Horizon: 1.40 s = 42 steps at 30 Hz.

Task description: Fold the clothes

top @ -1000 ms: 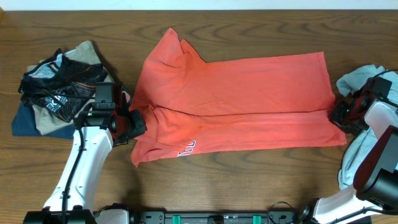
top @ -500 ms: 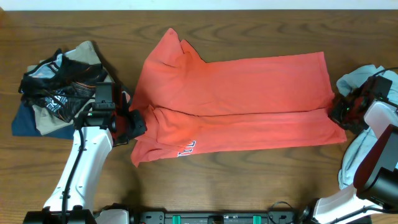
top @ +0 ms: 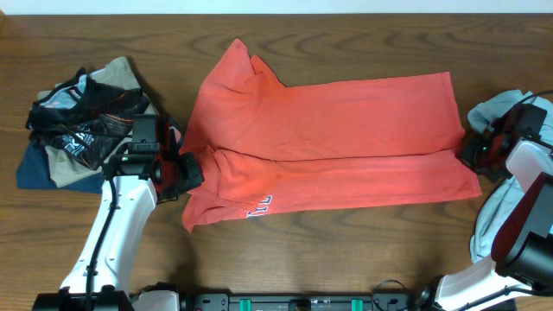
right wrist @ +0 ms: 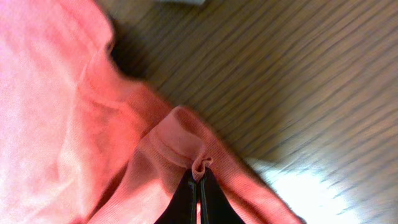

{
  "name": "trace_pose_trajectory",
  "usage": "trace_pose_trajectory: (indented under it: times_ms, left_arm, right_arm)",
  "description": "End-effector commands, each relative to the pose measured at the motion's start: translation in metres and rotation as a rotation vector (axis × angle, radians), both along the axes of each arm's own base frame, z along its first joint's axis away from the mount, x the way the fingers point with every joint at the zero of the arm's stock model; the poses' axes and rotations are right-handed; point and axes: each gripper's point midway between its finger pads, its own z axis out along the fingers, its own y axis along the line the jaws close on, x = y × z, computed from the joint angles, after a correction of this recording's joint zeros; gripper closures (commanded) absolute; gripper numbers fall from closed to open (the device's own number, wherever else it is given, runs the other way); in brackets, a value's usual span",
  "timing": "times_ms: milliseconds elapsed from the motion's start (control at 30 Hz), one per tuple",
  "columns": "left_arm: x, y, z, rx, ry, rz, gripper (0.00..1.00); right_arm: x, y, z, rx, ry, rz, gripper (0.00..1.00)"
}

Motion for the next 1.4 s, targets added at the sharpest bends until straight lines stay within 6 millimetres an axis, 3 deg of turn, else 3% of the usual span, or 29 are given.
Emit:
trace_pose_trajectory:
  times_ms: [0, 67, 200, 300, 400, 467, 567, 633, 767, 900, 1067, 1233, 1367]
  left_arm:
    - [0.003, -0.001, 0.002, -0.002, -0.006, -0.013, 0.76]
    - [0.003, -0.001, 0.002, -0.002, -0.006, -0.013, 0.76]
    - [0.003, -0.001, 0.002, -0.002, -0.006, -0.013, 0.76]
    - [0.003, -0.001, 0.003, -0.002, -0.007, -0.013, 0.76]
    - [0.003, -0.001, 0.003, -0.001, -0.007, -0.013, 0.76]
    - [0.003, -0.001, 0.003, -0.002, -0.007, -0.013, 0.76]
    - [0.003, -0.001, 0.003, -0.002, -0.007, -0.013, 0.76]
    - [0.003, -0.001, 0.003, -0.002, -0.007, -0.013, 0.75]
    - [0.005, -0.001, 0.003, -0.002, -0.015, -0.013, 0.75]
    - [0.016, 0.0, 0.007, -0.001, -0.063, -0.013, 0.75]
    - [0.033, 0.0, 0.014, 0.001, -0.142, -0.013, 0.75]
    - [0.038, -0.003, 0.01, 0.0, -0.146, -0.022, 0.75]
    - [0.033, -0.027, -0.004, -0.044, -0.094, -0.102, 0.75]
  right_arm:
    - [0.015, 0.024, 0.01, 0.166, -0.086, 0.049, 0.99]
    - [0.024, 0.028, 0.021, 0.234, -0.143, 0.042, 0.99]
    - [0.042, 0.012, 0.041, 0.286, -0.222, -0.061, 0.99]
    - [0.059, -0.003, 0.052, 0.248, -0.308, -0.082, 0.97]
    - [0.062, -0.017, 0.051, 0.176, -0.313, -0.104, 0.93]
    - [0.056, -0.02, 0.046, 0.153, -0.282, -0.119, 0.92]
    - [0.044, -0.017, 0.038, 0.158, -0.221, -0.128, 0.77]
    - [0.037, -0.013, 0.034, 0.164, -0.186, -0.103, 0.76]
    - [0.01, -0.004, 0.021, 0.172, -0.059, -0.09, 0.8]
    - [-0.014, -0.011, 0.011, 0.099, 0.055, -0.093, 0.92]
    - [-0.023, -0.01, 0.003, 0.061, 0.083, -0.005, 0.96]
    - [-0.035, -0.001, -0.009, 0.077, 0.108, 0.011, 0.97]
    - [-0.044, 0.008, -0.018, 0.086, 0.13, 0.031, 0.98]
